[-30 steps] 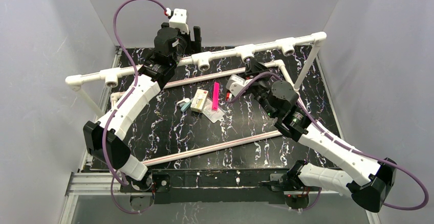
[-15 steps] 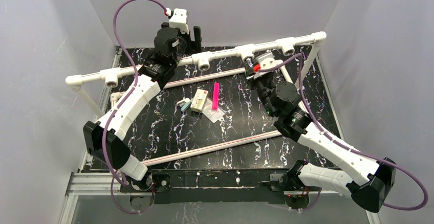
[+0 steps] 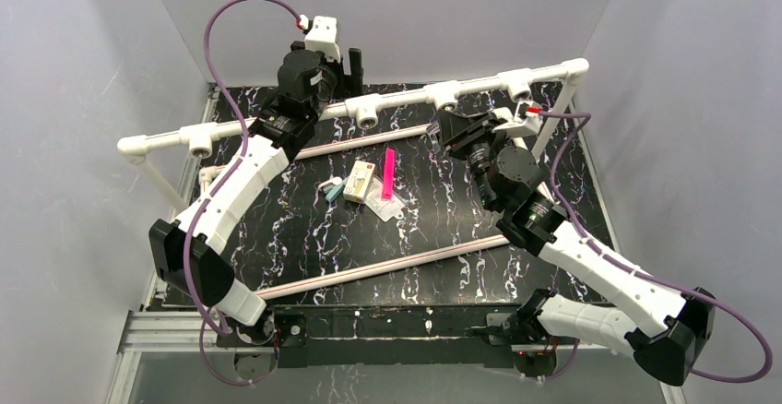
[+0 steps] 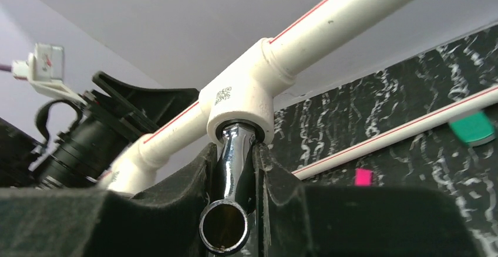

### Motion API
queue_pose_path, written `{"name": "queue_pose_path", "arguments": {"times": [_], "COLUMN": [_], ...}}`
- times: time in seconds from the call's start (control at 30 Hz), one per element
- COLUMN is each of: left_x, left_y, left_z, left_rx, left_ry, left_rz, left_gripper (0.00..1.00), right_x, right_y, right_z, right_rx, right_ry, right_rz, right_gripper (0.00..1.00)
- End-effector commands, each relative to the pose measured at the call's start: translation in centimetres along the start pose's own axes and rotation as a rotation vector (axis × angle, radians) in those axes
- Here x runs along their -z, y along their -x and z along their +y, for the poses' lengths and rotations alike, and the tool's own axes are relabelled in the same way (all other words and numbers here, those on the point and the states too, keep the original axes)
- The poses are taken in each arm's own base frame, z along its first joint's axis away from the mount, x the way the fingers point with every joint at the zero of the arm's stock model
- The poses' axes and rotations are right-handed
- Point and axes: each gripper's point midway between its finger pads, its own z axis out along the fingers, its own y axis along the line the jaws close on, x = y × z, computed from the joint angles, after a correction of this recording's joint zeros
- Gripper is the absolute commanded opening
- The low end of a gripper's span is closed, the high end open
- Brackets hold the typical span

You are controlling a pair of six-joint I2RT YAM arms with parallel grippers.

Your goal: Install the water faucets

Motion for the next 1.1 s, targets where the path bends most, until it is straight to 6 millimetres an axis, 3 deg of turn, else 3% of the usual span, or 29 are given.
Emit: {"name": "queue_pose_path", "arguments": {"times": [0.0,0.3,0.67,0.8,0.93,1.07], "left_x": [-0.7,-0.5,-0.4,-0.4,-0.5,-0.5], "left_y": [-9.4,-9.4,-9.4,-9.5,-9.4,-9.6], "left_z": [0.6,0.6,0.6,0.6,0.6,0.6], "left_rx": [-0.062,-0.059,-0.06,-0.06,-0.06,-0.063], "left_ry": [0.017,0.016,0.015,0.015,0.014,0.017], "left_rz": [0.267,0.265,0.264,0.266,0.266,0.269], "left_gripper": [0.8,0.8,0.8,0.8,0.8,0.8], "right_x": [1.4,2.4,2.1,2.1,2.3,2.8], "right_y": [-0.3,-1.7,-1.6,-1.2,-1.1,-0.7], "right_z": [1.6,1.1,-0.2,-0.2,0.0,-0.2], "right_rx": [-0.389,-0.769,-0.796,-0.755,-0.702,-0.658], "right_ry": [0.015,-0.016,-0.097,-0.091,-0.075,-0.062], "right_rz": [0.04,0.089,0.059,0.049,0.051,0.043], "right_gripper": [0.01,0.01,0.03,0.2,0.45,0.6]}}
